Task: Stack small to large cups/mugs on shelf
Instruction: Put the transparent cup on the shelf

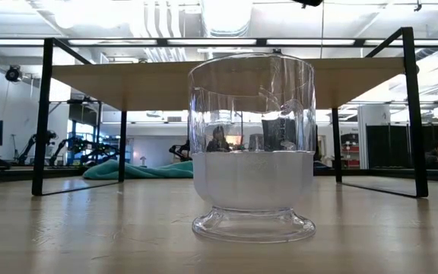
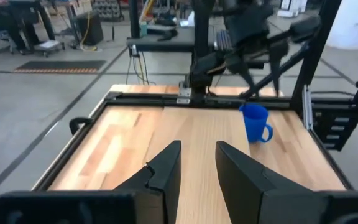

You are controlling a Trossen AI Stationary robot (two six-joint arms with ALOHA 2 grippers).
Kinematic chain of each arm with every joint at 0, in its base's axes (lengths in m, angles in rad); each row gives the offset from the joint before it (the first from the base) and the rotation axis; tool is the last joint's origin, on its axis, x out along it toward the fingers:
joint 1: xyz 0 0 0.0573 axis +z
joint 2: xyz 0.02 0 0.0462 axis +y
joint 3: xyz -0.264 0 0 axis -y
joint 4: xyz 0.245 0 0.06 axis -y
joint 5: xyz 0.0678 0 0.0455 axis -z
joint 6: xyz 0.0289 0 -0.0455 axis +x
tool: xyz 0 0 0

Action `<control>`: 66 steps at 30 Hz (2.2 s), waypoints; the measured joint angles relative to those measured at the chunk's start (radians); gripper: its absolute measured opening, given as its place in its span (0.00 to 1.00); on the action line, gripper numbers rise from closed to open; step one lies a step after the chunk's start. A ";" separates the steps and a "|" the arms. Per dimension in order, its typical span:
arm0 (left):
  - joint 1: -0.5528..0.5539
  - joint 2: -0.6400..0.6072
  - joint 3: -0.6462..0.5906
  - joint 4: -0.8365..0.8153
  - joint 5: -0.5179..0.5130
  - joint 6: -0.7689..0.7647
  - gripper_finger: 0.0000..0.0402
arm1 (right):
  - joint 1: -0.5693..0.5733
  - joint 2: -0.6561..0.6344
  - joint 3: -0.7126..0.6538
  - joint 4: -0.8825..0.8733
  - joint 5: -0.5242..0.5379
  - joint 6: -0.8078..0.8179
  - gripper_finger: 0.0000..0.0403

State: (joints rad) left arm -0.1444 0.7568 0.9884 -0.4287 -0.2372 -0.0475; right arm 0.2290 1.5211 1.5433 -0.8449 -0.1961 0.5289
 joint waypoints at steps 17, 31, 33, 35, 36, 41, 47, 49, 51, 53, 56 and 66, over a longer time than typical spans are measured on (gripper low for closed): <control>-0.001 0.136 0.081 0.000 0.136 -0.032 0.21 | 0.176 0.000 0.000 -0.042 -0.073 0.152 0.25; 0.000 0.252 0.191 0.001 0.236 -0.014 0.21 | 0.240 0.179 0.000 -0.027 -0.065 -0.092 0.29; 0.000 0.248 0.200 0.000 0.243 0.009 0.21 | 0.237 0.211 0.000 -0.026 -0.065 -0.092 0.32; 0.000 0.234 0.203 -0.003 0.254 0.032 0.21 | 0.234 0.243 0.000 -0.012 -0.067 -0.092 0.34; 0.000 0.224 0.202 -0.008 0.258 0.035 0.22 | 0.232 0.257 -0.001 0.001 -0.066 -0.088 0.35; 0.000 0.173 0.199 -0.041 0.262 0.031 0.22 | 0.228 0.303 -0.001 0.145 -0.066 -0.087 0.39; 0.000 0.123 0.192 -0.062 0.262 0.031 0.22 | 0.229 0.335 0.000 0.317 -0.066 -0.187 0.37; 0.000 0.115 0.189 -0.066 0.262 0.031 0.22 | 0.229 0.345 0.000 0.317 -0.065 -0.222 0.37; 0.000 0.106 0.187 -0.083 0.262 0.032 0.22 | 0.229 0.361 0.000 0.311 -0.065 -0.258 0.37; 0.000 0.101 0.186 -0.096 0.262 0.032 0.22 | 0.229 0.374 0.000 0.306 -0.065 -0.286 0.37; 0.000 0.100 0.185 -0.114 0.262 0.032 0.22 | 0.229 0.401 0.000 0.303 -0.066 -0.318 0.36; 0.000 0.109 0.184 -0.113 0.262 0.035 0.22 | 0.229 0.480 -0.001 0.298 -0.052 -0.332 0.33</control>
State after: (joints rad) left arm -0.1444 0.8658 1.1725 -0.5415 0.0246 -0.0124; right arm 0.4580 2.0013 1.5425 -0.5465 -0.2477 0.1966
